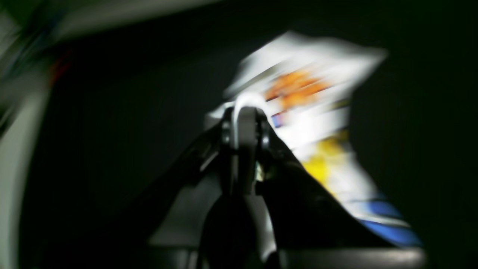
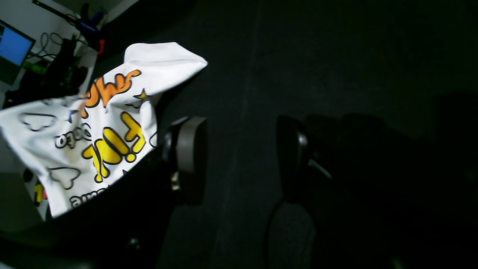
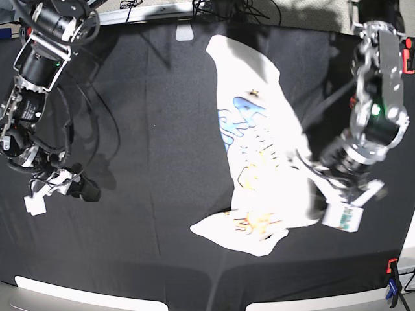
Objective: Layout the t-shirt on the table in an organized manner, then fold the t-shirt properly
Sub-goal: 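Drag the t-shirt with the left gripper across the table, then grasp the t-shirt edge with the right gripper and pull it flat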
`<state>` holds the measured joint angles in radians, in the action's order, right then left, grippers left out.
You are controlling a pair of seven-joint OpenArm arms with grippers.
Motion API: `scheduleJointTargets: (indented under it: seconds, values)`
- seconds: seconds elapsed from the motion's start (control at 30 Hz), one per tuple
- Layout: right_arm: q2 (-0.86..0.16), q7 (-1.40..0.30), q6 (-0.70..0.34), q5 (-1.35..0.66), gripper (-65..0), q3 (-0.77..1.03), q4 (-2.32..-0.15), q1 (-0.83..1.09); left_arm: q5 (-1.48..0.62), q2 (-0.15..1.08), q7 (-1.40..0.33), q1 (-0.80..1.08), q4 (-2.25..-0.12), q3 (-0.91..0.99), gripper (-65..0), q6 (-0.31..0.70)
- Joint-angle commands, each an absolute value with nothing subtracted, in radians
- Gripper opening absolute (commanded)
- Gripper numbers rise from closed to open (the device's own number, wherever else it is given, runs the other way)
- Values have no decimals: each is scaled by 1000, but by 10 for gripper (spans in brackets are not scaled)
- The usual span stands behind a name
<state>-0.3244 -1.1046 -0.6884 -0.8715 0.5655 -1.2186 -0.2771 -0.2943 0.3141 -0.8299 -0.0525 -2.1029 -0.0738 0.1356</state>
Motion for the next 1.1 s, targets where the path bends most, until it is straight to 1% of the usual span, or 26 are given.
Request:
scheduleJointTargets:
  seconds: [0.0, 0.03, 0.1, 0.13, 0.3, 0.37, 0.4, 0.47, 0.57, 0.63, 0.7, 0.8, 0.97, 1.0, 1.07]
  values:
    - [-340, -1098, -698, -901, -360, 569, -1238, -302, -291, 322, -789, -70, -2144, -68, -650, 148]
    - [-340, -1104, -698, -901, -360, 569, -1238, -302, -284, 322, -790, -73, -2168, -68, -650, 162]
    - [-341, -1106, -698, -901, -360, 569, -1238, -302, -179, 333, -797, -93, -2201, -66, -650, 155]
    - [-341, -1108, -698, -901, -360, 569, -1238, -302, -108, 345, -804, -107, -2207, -66, -650, 126]
    - [-340, -1109, -698, -901, -360, 569, -1238, -302, 192, 460, -877, -133, -2170, -28, -650, -88]
    - [-340, -1108, -698, -902, -360, 569, -1238, -302, 247, 495, -950, -133, -2119, 14, -650, -164]
    - [-340, -1108, -698, -902, -360, 569, -1238, -302, 254, 507, -992, -131, -2081, 37, -650, -178]
    - [-339, -1109, -698, -902, -360, 569, -1238, -302, 256, 519, -1048, -118, -1985, 73, -650, -177]
    - [-323, -1127, -698, -933, -360, 569, -1238, -302, 239, 519, -1063, -83, -1816, 92, -650, -171]
    - [-287, -1138, -698, -998, -361, 566, -1238, -301, 203, 518, -1036, -62, -1713, 91, -650, -141]
    - [-236, -1138, -698, -1006, -361, 530, -1238, -301, 182, 518, -1015, -46, -1641, 91, -650, -129]
    - [-155, -1138, -698, -991, -361, 399, -1237, -286, 182, 519, -1013, -44, -1596, 91, -650, -127]
    - [-51, -1137, -698, -949, -361, 106, -1237, -263, 181, 519, -1003, -48, -1597, 91, -650, -127]
    - [-33, -1127, -698, -937, -361, 70, -1237, -263, 181, 519, -1001, -47, -1597, 91, -650, -127]
    - [0, -1050, -698, -889, -361, 31, -1237, -263, 181, 519, -1002, -47, -1597, 91, -650, -127]
